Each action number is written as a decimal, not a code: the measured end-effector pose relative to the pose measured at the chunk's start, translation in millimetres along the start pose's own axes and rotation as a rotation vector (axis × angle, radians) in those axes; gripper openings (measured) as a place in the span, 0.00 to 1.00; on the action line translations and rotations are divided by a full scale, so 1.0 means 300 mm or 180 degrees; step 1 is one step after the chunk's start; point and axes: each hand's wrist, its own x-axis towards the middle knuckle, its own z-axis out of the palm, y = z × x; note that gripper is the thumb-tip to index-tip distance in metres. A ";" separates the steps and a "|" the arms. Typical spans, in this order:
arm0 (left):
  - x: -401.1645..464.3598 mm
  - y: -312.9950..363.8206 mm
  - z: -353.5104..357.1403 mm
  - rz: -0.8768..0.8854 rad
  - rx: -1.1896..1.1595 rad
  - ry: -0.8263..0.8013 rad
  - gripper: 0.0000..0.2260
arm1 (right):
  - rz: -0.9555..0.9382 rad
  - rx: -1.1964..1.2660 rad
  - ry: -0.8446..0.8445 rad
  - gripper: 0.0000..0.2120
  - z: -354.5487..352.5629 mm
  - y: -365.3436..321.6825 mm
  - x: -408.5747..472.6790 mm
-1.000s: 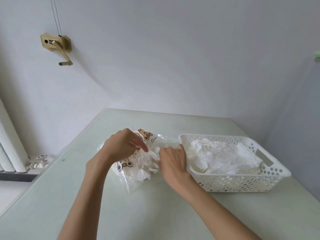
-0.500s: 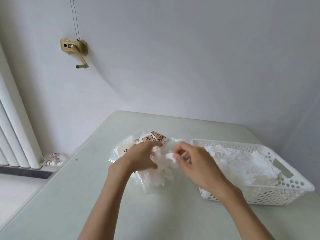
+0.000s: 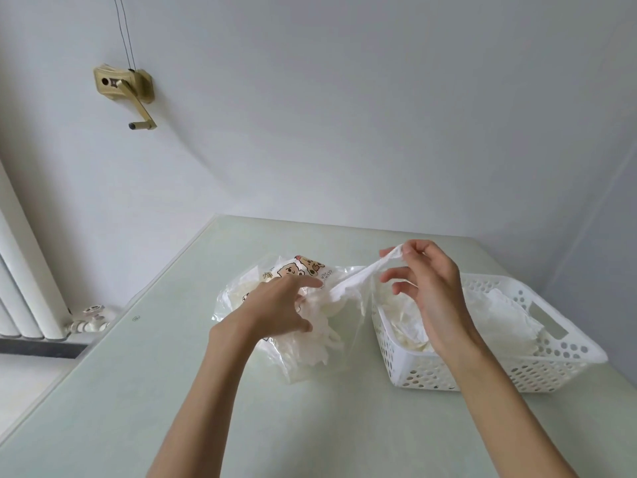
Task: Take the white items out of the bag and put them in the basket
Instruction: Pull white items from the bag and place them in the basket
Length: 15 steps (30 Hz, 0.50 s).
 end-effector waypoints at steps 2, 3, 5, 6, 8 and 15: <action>0.001 0.000 0.003 0.0016 -0.0013 0.0012 0.32 | 0.0177 0.0092 0.0153 0.08 -0.007 -0.005 0.007; 0.003 -0.002 0.004 0.0014 -0.0017 0.0019 0.32 | 0.0073 -0.0193 0.0218 0.08 -0.018 -0.002 0.012; 0.005 -0.004 0.005 0.0000 -0.0022 0.0052 0.32 | -0.0321 -0.1227 0.0154 0.08 -0.042 0.003 0.011; 0.006 -0.004 0.005 -0.0001 -0.0042 0.0071 0.32 | -0.0532 -0.1790 -0.0007 0.07 -0.046 0.002 0.002; 0.005 -0.001 0.006 0.0010 -0.0100 0.0055 0.32 | -0.0598 -0.2748 -0.0488 0.08 -0.043 0.007 -0.024; -0.003 0.008 0.005 0.0036 -0.0117 -0.0058 0.32 | -0.0434 -0.4140 -0.0507 0.10 -0.025 0.043 -0.047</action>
